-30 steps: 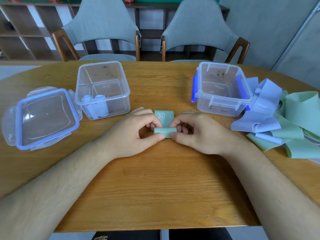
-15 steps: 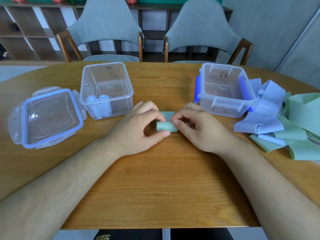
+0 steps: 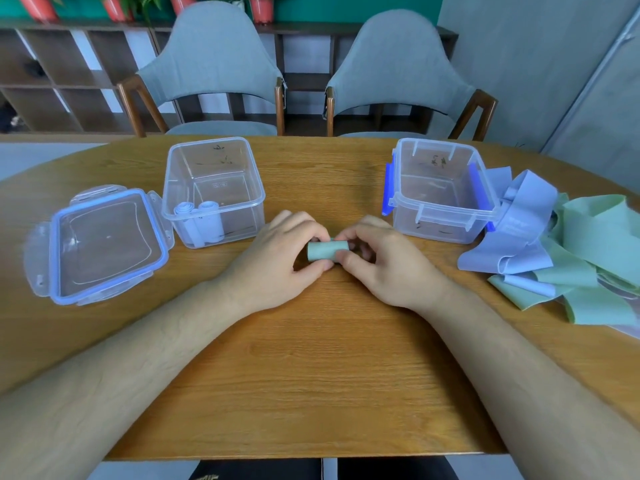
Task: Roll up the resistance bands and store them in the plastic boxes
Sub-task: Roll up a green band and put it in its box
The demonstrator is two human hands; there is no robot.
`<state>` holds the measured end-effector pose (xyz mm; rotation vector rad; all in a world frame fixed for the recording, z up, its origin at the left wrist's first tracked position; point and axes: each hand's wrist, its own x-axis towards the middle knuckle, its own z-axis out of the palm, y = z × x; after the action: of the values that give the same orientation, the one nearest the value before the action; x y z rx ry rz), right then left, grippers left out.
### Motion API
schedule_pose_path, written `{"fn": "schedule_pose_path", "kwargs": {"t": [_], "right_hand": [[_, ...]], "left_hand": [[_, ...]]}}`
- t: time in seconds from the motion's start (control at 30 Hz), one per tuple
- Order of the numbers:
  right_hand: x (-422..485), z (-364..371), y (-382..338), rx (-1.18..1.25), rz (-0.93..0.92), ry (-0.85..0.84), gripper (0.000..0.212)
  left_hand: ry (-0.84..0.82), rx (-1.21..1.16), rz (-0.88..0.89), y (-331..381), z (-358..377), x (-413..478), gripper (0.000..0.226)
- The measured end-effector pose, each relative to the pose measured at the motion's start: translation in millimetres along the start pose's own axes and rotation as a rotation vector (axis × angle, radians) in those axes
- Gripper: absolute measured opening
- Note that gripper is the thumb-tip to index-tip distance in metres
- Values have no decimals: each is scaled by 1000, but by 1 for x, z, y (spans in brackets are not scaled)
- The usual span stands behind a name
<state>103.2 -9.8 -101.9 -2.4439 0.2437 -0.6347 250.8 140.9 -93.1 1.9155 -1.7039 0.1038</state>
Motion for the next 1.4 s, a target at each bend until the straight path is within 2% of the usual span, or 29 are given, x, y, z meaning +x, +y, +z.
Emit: {"fn": "schedule_pose_path", "kwargs": {"t": [0.23, 0.5, 0.67, 0.8, 1.07, 1.23, 1.4], "right_hand": [[-3, -8, -8, 92, -26, 80, 36], [-3, -5, -10, 128, -22, 55, 22], [-3, -5, -12, 143, -9, 38, 28], [-5, -4, -17, 320, 11, 60, 34], [-4, -2, -19, 177, -32, 126, 24], [-7, -2, -25, 302, 5, 62, 34], [-6, -1, -22, 217, -30, 69, 23]], "left_hand": [[52, -182, -66, 9, -11, 11, 22], [60, -385, -127, 8, -4, -2, 32], [6, -414, -109, 9, -5, -2, 33], [-6, -412, -122, 11, -8, -2, 29], [33, -486, -135, 12, 3, -2, 32], [73, -435, -189, 14, 0, 0, 29], [45, -439, -181, 13, 1, -1, 39]]}}
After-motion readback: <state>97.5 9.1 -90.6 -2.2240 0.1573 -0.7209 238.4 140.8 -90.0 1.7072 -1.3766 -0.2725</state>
